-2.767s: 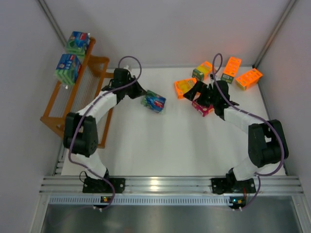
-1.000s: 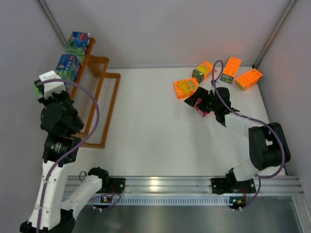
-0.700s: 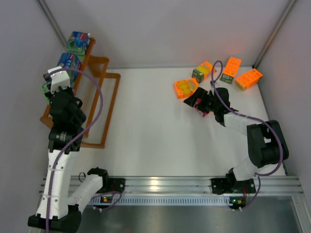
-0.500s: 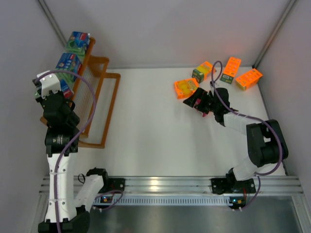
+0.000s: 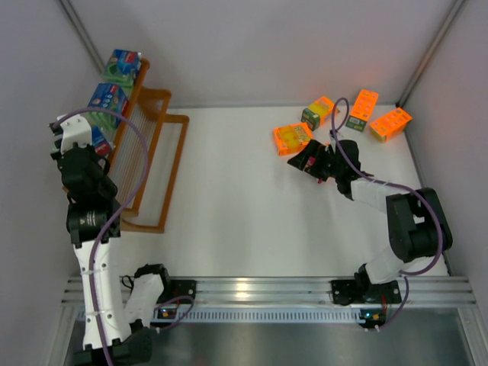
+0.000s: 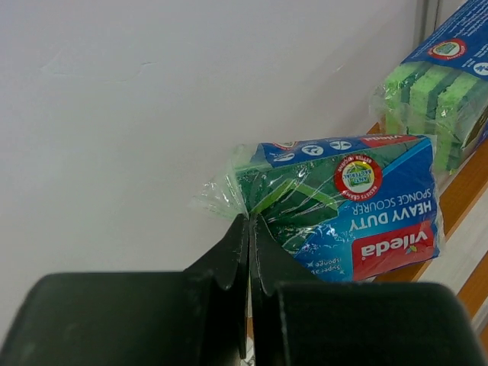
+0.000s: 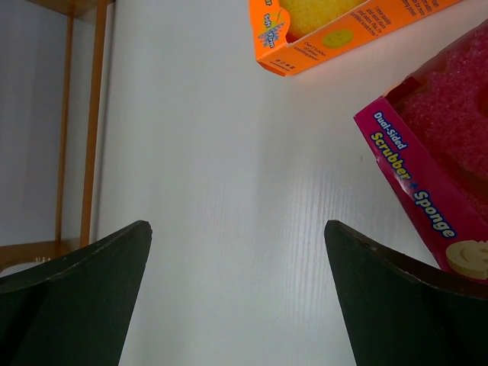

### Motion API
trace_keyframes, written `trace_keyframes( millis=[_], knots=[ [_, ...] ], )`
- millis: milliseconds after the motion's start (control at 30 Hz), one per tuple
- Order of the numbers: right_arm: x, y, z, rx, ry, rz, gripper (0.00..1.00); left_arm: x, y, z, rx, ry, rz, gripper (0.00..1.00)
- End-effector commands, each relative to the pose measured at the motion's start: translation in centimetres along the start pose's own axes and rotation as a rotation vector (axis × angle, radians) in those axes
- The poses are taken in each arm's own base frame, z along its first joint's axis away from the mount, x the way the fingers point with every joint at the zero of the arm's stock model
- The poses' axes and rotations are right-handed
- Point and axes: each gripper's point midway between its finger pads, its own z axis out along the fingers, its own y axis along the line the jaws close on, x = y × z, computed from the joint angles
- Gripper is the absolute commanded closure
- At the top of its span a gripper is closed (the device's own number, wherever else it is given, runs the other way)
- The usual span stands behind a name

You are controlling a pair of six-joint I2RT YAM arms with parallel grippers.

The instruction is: Place and organize the cleaning sponges onto the shelf

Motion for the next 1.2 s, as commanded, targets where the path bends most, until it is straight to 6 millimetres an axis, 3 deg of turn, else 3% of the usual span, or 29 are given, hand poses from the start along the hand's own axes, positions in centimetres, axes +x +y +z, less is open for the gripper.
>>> trace_keyframes(
  millis=[0, 200, 533, 833, 1167],
  knots=[
    [-1.6, 0.5, -0.1, -0.028, -0.059, -0.023, 0.0, -3.0, 2.7, -1.7, -0.046, -0.083, 0.01, 1.0],
    [-1.4, 0.5, 0.0, -0.033, -0.05, -0.019, 0.01, -3.4, 3.3, -2.1, -0.062, -0.092, 0.012, 1.0],
    [-1.4, 0.1, -0.4, -0.009, -0.057, -0.029, 0.01, -1.6, -1.3, -1.1, 0.127, -0.085, -0.008, 1.0],
    [-1.1, -0.4, -0.4, 0.009, -0.055, -0.02, 0.01, 1.6, -3.8, 0.4, 0.189, -0.013, 0.069, 1.0],
    [-1.5, -0.5, 0.0, 0.015, -0.05, -0.025, 0.01, 4.3, -5.0, 0.4, 0.223, 0.035, 0.08, 1.0]
  ],
)
